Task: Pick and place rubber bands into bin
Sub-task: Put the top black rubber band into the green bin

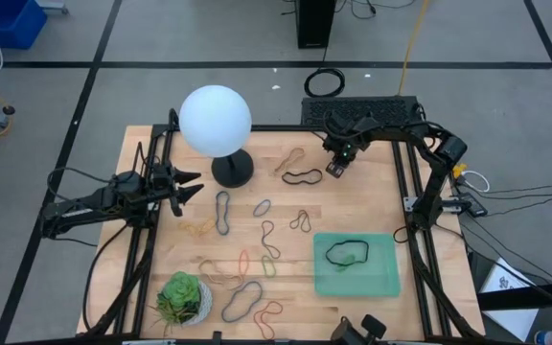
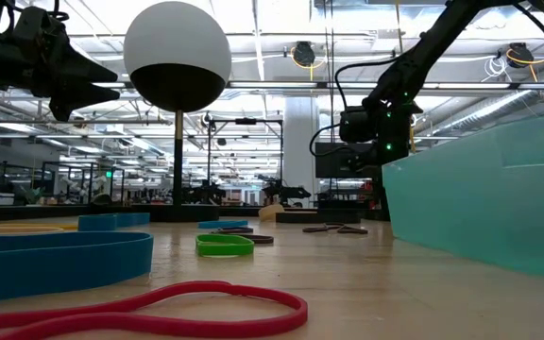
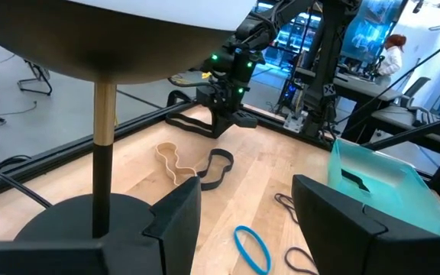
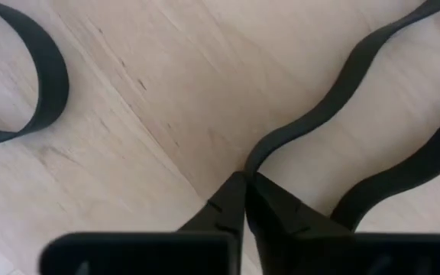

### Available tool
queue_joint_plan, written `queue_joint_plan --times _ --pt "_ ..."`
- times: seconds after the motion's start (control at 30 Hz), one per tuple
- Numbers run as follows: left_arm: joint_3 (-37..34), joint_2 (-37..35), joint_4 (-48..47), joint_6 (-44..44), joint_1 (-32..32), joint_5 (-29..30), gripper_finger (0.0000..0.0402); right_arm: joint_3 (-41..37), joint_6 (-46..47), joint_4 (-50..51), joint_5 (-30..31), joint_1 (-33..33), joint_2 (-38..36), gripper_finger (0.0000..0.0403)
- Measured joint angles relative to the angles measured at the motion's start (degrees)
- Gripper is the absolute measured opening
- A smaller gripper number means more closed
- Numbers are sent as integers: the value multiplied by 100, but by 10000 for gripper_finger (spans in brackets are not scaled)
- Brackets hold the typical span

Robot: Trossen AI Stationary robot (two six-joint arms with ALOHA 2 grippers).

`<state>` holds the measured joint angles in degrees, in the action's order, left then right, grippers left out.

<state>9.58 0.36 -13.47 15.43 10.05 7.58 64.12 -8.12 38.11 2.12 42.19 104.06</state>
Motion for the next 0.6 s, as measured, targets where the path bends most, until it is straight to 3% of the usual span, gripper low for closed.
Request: queue_joint_plan --times 0.17,0.33,0.6 --pt "0 0 0 1 -1 1 212 -22 118 68 143 -111 -189 5" --pt "0 0 1 1 2 6 212 -20 239 308 117 -330 -868 2" --pt "0 0 4 -7 1 5 212 -13 673 290 77 -763 -2794 1"
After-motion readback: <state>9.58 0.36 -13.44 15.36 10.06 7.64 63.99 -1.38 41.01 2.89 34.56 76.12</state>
